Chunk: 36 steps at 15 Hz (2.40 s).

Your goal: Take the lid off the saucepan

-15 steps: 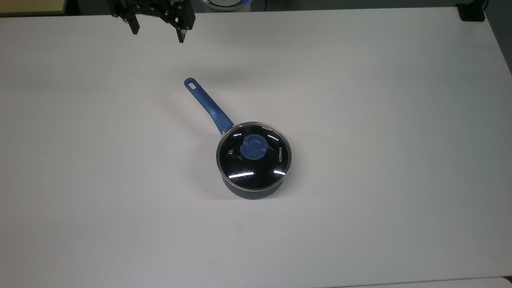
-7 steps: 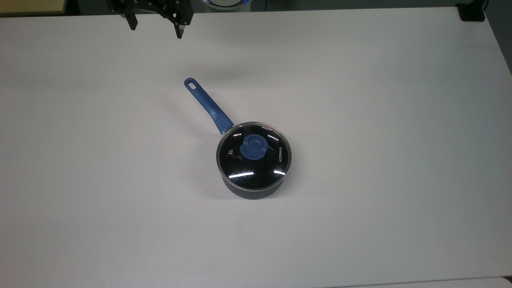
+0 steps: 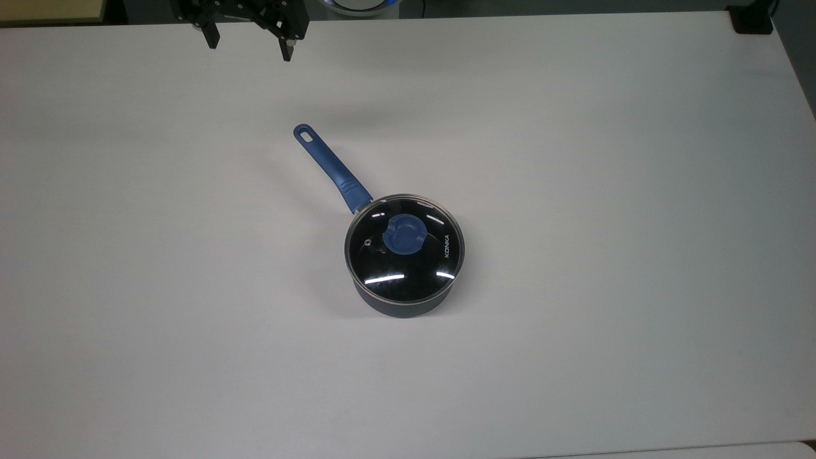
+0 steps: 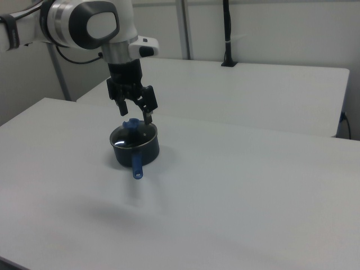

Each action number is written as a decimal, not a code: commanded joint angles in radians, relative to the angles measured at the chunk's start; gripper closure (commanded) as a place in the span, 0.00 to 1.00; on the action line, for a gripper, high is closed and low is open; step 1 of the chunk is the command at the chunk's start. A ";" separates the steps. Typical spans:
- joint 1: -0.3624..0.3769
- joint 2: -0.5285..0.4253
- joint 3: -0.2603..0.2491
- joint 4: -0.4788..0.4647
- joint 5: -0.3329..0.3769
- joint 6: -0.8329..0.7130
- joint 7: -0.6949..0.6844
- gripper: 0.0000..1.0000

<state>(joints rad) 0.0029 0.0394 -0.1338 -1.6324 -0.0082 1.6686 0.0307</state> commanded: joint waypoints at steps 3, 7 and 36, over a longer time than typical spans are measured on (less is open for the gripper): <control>0.023 0.026 -0.004 -0.001 0.026 0.095 0.000 0.00; 0.124 0.175 -0.007 0.107 0.095 0.140 0.015 0.00; 0.261 0.484 0.010 0.235 0.033 0.473 0.374 0.57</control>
<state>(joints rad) 0.2576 0.5333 -0.1202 -1.4080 0.0428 2.1473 0.3828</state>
